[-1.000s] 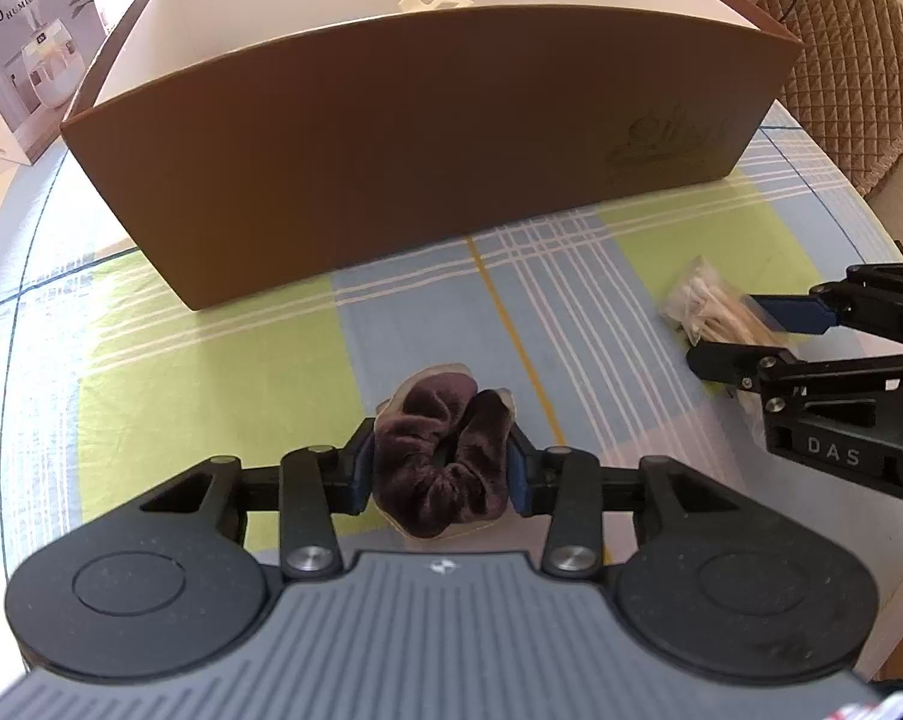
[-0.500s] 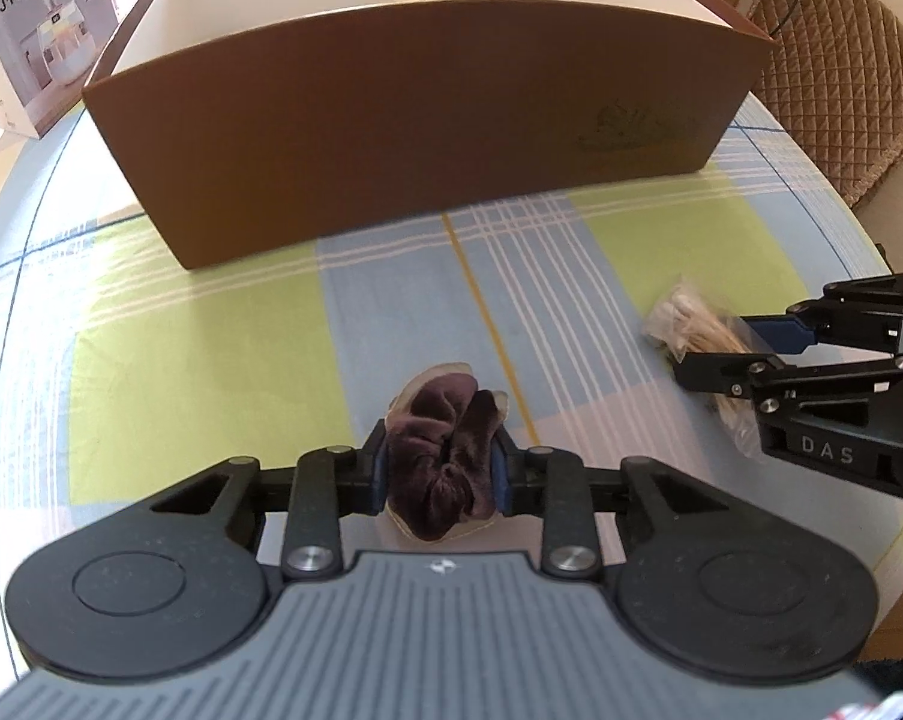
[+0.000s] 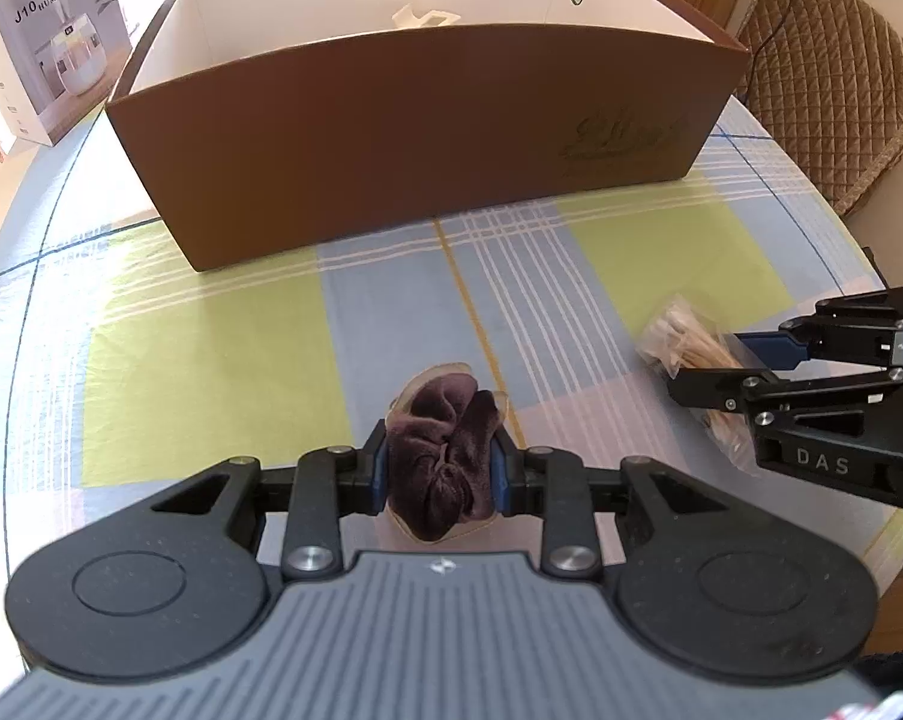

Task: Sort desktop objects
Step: 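Lift the scrunchie and swab bag and carry both over the brown box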

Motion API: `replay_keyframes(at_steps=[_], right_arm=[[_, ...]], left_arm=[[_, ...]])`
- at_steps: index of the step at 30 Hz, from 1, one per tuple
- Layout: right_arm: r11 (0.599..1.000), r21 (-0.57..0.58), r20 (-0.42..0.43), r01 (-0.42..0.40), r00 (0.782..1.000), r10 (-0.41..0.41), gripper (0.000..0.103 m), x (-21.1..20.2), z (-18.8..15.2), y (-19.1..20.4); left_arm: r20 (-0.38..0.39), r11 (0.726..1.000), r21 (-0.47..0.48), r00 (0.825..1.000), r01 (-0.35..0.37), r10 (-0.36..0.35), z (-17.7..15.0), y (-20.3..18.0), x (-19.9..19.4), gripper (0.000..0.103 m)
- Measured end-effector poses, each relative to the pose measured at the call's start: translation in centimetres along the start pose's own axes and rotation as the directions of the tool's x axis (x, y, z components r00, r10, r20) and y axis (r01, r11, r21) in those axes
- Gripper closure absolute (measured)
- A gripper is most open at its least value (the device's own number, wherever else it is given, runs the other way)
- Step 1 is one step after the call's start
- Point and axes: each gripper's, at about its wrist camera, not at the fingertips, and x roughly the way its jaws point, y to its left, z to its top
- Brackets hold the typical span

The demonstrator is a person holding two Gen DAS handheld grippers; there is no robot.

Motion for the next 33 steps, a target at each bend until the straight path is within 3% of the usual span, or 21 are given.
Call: replay_keyframes(at_steps=[14,33], right_arm=[[0.999,0.004,0.046,-0.043,0.998,0.043,0.079,-2.0,1.6,1.1],[0.992,0.051,0.183,-0.119,0.977,0.108,0.079,-5.7,7.1,1.2]], left_arm=[[0.044,1.000,-0.005,0.999,0.012,-0.011,0.7,0.1,-2.2,0.077],[0.178,0.999,-0.015,0.983,0.044,-0.040,6.6,0.9,-6.5,0.077]])
